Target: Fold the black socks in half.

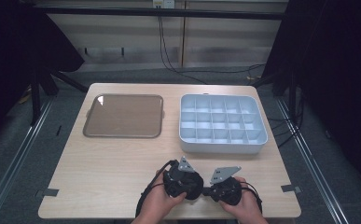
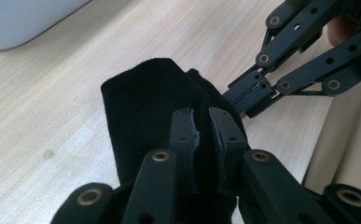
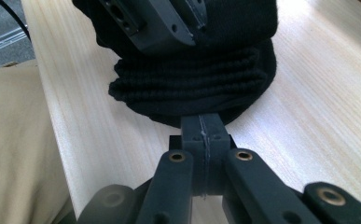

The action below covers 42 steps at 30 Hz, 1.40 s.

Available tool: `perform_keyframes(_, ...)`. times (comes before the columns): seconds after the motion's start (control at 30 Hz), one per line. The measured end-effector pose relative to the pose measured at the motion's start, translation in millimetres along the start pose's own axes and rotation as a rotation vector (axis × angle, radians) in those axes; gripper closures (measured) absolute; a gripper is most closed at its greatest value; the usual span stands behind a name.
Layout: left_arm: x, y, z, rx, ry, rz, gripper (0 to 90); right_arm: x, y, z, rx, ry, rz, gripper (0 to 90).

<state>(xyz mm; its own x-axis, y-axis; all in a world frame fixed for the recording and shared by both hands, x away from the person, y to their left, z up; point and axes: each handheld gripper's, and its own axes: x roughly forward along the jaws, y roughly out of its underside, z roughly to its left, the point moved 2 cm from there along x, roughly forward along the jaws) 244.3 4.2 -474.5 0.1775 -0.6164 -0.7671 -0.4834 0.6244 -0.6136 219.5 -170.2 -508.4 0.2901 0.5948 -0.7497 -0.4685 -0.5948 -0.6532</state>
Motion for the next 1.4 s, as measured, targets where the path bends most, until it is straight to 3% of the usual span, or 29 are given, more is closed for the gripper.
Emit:
perform_keyframes(0.17, 2.1, 1.4, -0.4, 0.004, -0.004, 0.000, 80.1, -0.6, 0.0, -0.2, -0.010, 0.002, 0.003, 90.0)
perform_keyframes(0.2, 1.8, 1.4, 0.4, 0.021, -0.004, 0.011, 80.0, -0.6, 0.1, -0.2, -0.011, 0.007, 0.004, 90.0)
perform_keyframes(0.3, 3.6, 1.9, -0.1, 0.000, -0.003, 0.002, 79.9, -1.4, 0.9, -1.2, -0.008, 0.009, 0.009, 90.0)
perform_keyframes(0.47, 4.7, 2.3, 1.2, 0.017, -0.003, 0.017, 79.8, -3.1, 2.7, -4.6, 0.006, 0.012, 0.000, 90.0)
perform_keyframes(0.63, 8.6, 2.8, -1.1, -0.006, -0.008, -0.001, 79.8, -3.9, 3.2, -5.4, 0.005, 0.015, 0.004, 90.0)
perform_keyframes(1.23, 13.1, 5.2, -0.5, 0.000, -0.008, 0.002, 80.3, -10.8, 8.0, -12.4, 0.020, 0.047, 0.011, 89.8)
perform_keyframes(1.33, 14.1, 5.9, -1.9, 0.003, -0.020, -0.004, 80.5, -10.0, 7.9, -11.6, 0.022, 0.041, 0.015, 89.8)
perform_keyframes(1.4, 14.3, 6.8, -4.3, 0.037, -0.040, 0.001, 80.7, -9.5, 7.7, -11.0, 0.027, 0.041, 0.013, 89.8)
